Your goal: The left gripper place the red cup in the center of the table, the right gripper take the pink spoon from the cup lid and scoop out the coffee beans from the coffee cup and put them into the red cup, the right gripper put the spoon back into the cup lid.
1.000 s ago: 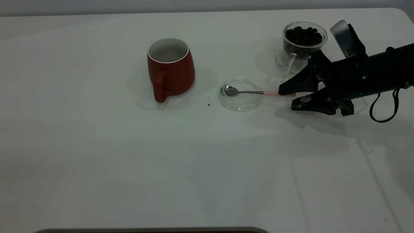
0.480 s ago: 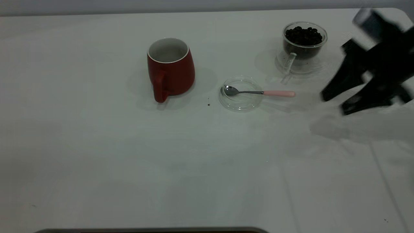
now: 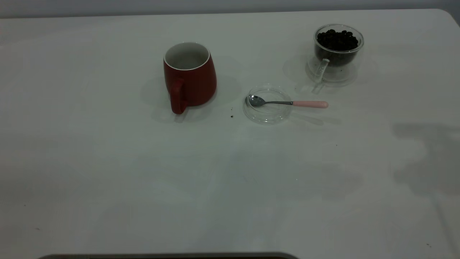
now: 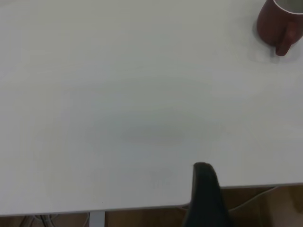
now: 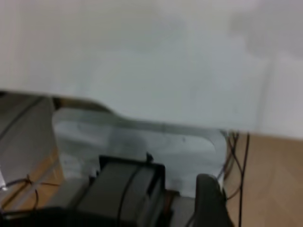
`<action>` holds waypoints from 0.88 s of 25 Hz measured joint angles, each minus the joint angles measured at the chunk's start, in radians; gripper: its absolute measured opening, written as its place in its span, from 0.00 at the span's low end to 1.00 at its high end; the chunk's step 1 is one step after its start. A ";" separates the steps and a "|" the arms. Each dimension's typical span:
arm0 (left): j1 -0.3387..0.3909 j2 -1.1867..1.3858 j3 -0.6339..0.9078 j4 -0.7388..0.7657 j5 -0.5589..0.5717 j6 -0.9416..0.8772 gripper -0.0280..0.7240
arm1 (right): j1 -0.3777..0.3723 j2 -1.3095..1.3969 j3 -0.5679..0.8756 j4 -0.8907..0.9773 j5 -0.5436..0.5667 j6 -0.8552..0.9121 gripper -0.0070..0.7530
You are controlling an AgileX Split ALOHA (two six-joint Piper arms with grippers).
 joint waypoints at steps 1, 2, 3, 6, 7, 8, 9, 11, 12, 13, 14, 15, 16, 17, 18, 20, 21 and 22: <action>0.000 0.000 0.000 0.000 0.000 0.000 0.79 | 0.001 -0.045 0.005 -0.006 0.018 0.003 0.68; 0.000 0.000 0.000 0.000 0.000 0.000 0.79 | 0.005 -0.083 0.013 -0.010 0.025 0.004 0.68; 0.000 0.000 0.000 0.000 0.000 0.000 0.79 | 0.010 -0.137 0.031 -0.013 0.030 0.004 0.68; 0.000 0.000 0.000 0.000 0.000 0.000 0.79 | 0.023 -0.273 0.101 -0.030 0.025 -0.033 0.68; 0.000 0.000 0.000 0.000 0.000 0.000 0.79 | 0.025 -0.327 0.136 -0.039 0.012 -0.044 0.68; 0.000 0.000 0.000 0.000 0.000 0.000 0.79 | 0.027 -0.383 0.171 -0.046 -0.001 -0.049 0.68; 0.000 0.000 0.000 0.000 0.000 0.000 0.79 | 0.027 -0.429 0.199 -0.049 -0.013 -0.051 0.68; 0.000 0.000 0.000 0.000 0.000 0.000 0.79 | 0.027 -0.543 0.262 -0.073 -0.024 -0.055 0.68; 0.000 0.000 0.000 0.000 0.000 0.000 0.79 | 0.027 -0.600 0.284 -0.095 -0.029 -0.055 0.68; 0.000 0.000 0.000 0.000 0.000 0.000 0.79 | 0.027 -0.646 0.310 -0.117 -0.034 -0.055 0.68; 0.000 0.000 0.000 0.000 0.000 0.000 0.79 | 0.027 -0.700 0.334 -0.147 -0.035 -0.054 0.68; 0.000 0.000 0.000 0.000 0.000 0.000 0.79 | 0.027 -0.753 0.356 -0.172 -0.036 -0.049 0.68; 0.000 0.000 0.000 0.000 0.000 0.000 0.79 | 0.027 -0.798 0.376 -0.187 -0.038 -0.043 0.68; 0.000 0.000 0.000 0.000 0.000 -0.001 0.79 | 0.027 -0.852 0.401 -0.199 -0.044 -0.039 0.68; 0.000 0.000 0.000 0.000 0.000 -0.002 0.79 | 0.027 -0.909 0.426 -0.201 -0.048 -0.036 0.68; 0.000 0.000 0.000 0.000 0.000 -0.002 0.79 | 0.027 -1.018 0.472 -0.201 -0.073 -0.028 0.68; 0.000 0.000 0.000 0.000 0.000 -0.002 0.79 | 0.027 -1.077 0.495 -0.203 -0.083 -0.017 0.68; 0.000 0.000 0.000 0.000 0.000 -0.002 0.79 | 0.027 -1.133 0.511 -0.210 -0.083 -0.005 0.68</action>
